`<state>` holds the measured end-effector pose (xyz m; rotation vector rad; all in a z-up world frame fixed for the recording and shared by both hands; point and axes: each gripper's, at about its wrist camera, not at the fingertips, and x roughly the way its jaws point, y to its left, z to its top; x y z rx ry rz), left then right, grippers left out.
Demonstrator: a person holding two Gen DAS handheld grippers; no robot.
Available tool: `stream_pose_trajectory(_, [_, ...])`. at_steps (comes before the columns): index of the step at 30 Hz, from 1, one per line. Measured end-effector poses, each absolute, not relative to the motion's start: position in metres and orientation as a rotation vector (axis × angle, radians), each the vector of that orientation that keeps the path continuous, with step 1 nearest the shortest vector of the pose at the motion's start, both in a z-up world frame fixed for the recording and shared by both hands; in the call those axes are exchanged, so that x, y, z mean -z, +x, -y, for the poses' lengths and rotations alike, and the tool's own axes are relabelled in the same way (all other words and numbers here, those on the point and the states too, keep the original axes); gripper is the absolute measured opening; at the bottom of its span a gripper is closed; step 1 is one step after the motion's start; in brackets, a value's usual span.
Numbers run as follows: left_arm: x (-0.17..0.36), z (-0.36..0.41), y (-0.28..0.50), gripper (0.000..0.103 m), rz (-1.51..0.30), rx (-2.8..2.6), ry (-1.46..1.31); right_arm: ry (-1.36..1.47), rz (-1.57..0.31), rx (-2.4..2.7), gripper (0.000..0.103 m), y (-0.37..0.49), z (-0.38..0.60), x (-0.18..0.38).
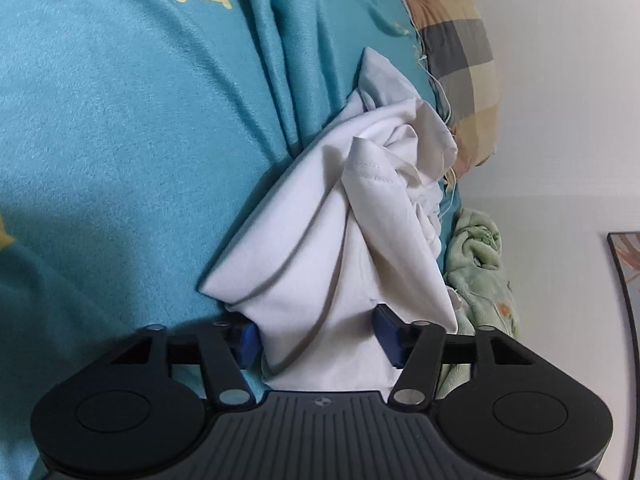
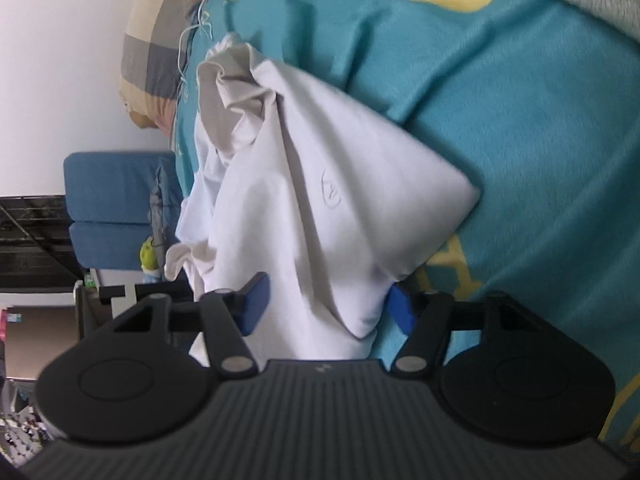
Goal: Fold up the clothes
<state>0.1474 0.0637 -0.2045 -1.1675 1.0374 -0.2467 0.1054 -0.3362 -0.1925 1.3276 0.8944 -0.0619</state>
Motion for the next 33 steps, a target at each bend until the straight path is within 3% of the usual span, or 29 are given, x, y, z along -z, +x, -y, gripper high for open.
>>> stream_pose_trajectory(2, [0.206, -0.066, 0.149, 0.037, -1.036, 0.238, -1.181, 1.317, -0.894, 0.092, 0.044, 0.104, 0.339, 0.194])
stream_pose_trajectory(4, [0.206, -0.067, 0.149, 0.019, -1.03, 0.235, -1.186, 1.282, -0.895, 0.113, 0.018, 0.104, 0.341, 0.193])
stream_pose_trajectory(6, [0.199, -0.069, 0.149, 0.014, -1.01, 0.243, -1.178, 1.248, -0.886, 0.104, 0.012, 0.105, 0.34, 0.187])
stream_pose_trajectory(16, [0.115, -0.089, 0.121, 0.011, -0.825, 0.319, -1.202, 1.122, -0.781, -0.02, 0.009, 0.091, 0.331, 0.107])
stream_pose_trajectory(21, [0.084, -0.098, 0.07, 0.011, -0.832, 0.307, -1.169, 1.089, -0.768, -0.036, 0.009, 0.052, 0.325, 0.076])
stream_pose_trajectory(29, [0.054, -0.111, -0.051, 0.011, -0.853, 0.29, -1.149, 1.07, -0.805, -0.046, 0.009, -0.046, 0.316, 0.06])
stream_pose_trajectory(33, [0.046, -0.109, -0.052, 0.011, -0.846, 0.266, -1.151, 1.108, -0.812, -0.046, 0.01, -0.046, 0.317, 0.058])
